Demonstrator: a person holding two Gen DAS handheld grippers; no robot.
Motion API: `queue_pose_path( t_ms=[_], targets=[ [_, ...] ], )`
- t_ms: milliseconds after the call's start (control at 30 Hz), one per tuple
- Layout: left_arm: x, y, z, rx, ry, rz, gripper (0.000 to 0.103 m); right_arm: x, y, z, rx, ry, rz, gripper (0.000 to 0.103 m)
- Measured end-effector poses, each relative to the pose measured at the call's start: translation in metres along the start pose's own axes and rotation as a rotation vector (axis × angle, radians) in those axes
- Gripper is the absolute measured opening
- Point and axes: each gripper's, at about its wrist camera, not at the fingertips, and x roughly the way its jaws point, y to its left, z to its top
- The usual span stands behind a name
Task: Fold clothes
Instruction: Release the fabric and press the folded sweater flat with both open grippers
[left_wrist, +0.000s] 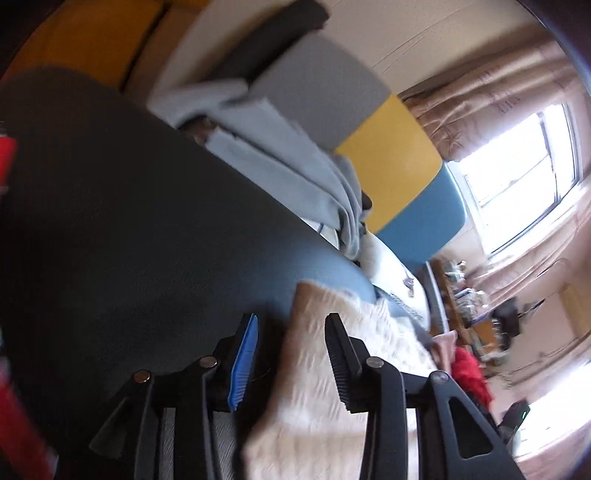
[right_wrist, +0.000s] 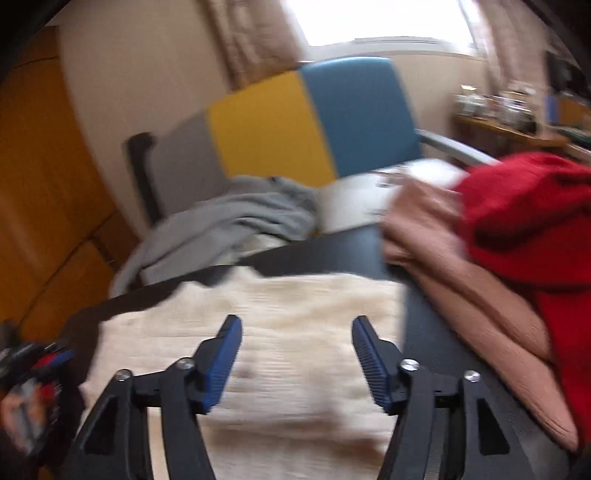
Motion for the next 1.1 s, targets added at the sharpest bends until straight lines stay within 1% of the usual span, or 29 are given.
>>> queue_pose_path(
  t_ms=[33,100,167,200,233,267,300,333,367,467,500,533,567,600,633,667,700,733,767,800,833,867,900,933,1033,1067,1100],
  targets=[
    [0.015,0.006,0.009,-0.031,0.049,-0.022,0.039,0.007,0.013,0.002,-0.030,0.022,0.060,0.070],
    [0.043,0.011,0.023,-0.084,0.117,-0.079,0.039,0.030,0.035,0.001,-0.109,0.090,0.134,0.072],
    [0.064,0.014,0.027,-0.093,0.193,-0.156,0.040,0.053,0.051,-0.008,-0.181,0.166,0.158,0.072],
    [0.073,0.014,0.027,-0.082,0.226,-0.184,0.041,0.065,0.056,-0.013,-0.209,0.195,0.155,0.072],
    [0.081,0.013,0.028,-0.059,0.254,-0.200,0.042,0.076,0.057,-0.019,-0.219,0.220,0.159,0.072],
    [0.088,0.011,0.029,-0.038,0.276,-0.206,0.044,0.086,0.057,-0.027,-0.215,0.241,0.167,0.074],
    [0.094,0.009,0.029,-0.020,0.295,-0.208,0.046,0.091,0.055,-0.034,-0.212,0.242,0.173,0.077],
    [0.099,0.007,0.030,-0.008,0.307,-0.227,0.046,0.090,0.052,-0.037,-0.209,0.224,0.192,0.078],
    [0.101,0.007,0.030,-0.002,0.315,-0.261,0.046,0.089,0.048,-0.039,-0.201,0.210,0.211,0.082],
    [0.100,0.003,0.022,-0.016,0.345,-0.350,0.045,0.089,0.040,-0.039,-0.152,0.204,0.256,0.083],
    [0.098,0.000,0.019,-0.003,0.341,-0.367,0.041,0.090,0.039,-0.039,-0.146,0.204,0.262,0.083],
    [0.093,-0.006,0.015,0.021,0.328,-0.377,0.026,0.090,0.040,-0.039,-0.148,0.204,0.259,0.083],
    [0.082,-0.012,0.010,0.055,0.285,-0.378,0.015,0.090,0.042,-0.040,-0.156,0.205,0.253,0.084],
    [0.066,-0.018,0.004,0.096,0.224,-0.372,0.015,0.091,0.044,-0.040,-0.165,0.206,0.247,0.085],
    [0.050,-0.024,-0.002,0.137,0.163,-0.366,0.013,0.092,0.046,-0.039,-0.174,0.207,0.239,0.085],
    [0.038,-0.028,-0.007,0.175,0.103,-0.295,0.012,0.094,0.048,-0.039,-0.183,0.207,0.231,0.085],
    [0.035,-0.031,-0.010,0.204,0.068,-0.172,0.012,0.094,0.050,-0.040,-0.194,0.208,0.224,0.086],
    [0.038,-0.034,-0.012,0.240,0.048,-0.032,0.012,0.095,0.052,-0.040,-0.204,0.209,0.218,0.087],
    [0.046,-0.042,-0.016,0.311,0.028,0.132,0.012,0.097,0.053,-0.041,-0.214,0.212,0.213,0.087],
    [0.058,-0.053,-0.023,0.404,0.015,0.273,0.012,0.098,0.055,-0.042,-0.226,0.213,0.205,0.087],
    [0.070,-0.062,-0.029,0.480,0.014,0.370,0.014,0.099,0.057,-0.043,-0.240,0.215,0.195,0.087],
    [0.079,-0.068,-0.034,0.517,0.011,0.431,0.018,0.099,0.059,-0.043,-0.252,0.216,0.183,0.088],
    [0.079,-0.072,-0.032,0.498,-0.009,0.450,0.020,0.100,0.061,-0.044,-0.263,0.218,0.172,0.088],
    [0.074,-0.074,-0.029,0.454,-0.036,0.451,0.022,0.101,0.062,-0.045,-0.271,0.219,0.162,0.088],
    [0.054,-0.077,-0.019,0.319,-0.125,0.443,0.022,0.101,0.063,-0.046,-0.284,0.222,0.143,0.088],
    [0.037,-0.075,-0.020,0.272,-0.166,0.411,0.022,0.101,0.063,-0.046,-0.284,0.222,0.142,0.088],
    [0.023,-0.073,-0.024,0.245,-0.185,0.366,0.022,0.101,0.063,-0.046,-0.284,0.222,0.141,0.088]
  ],
)
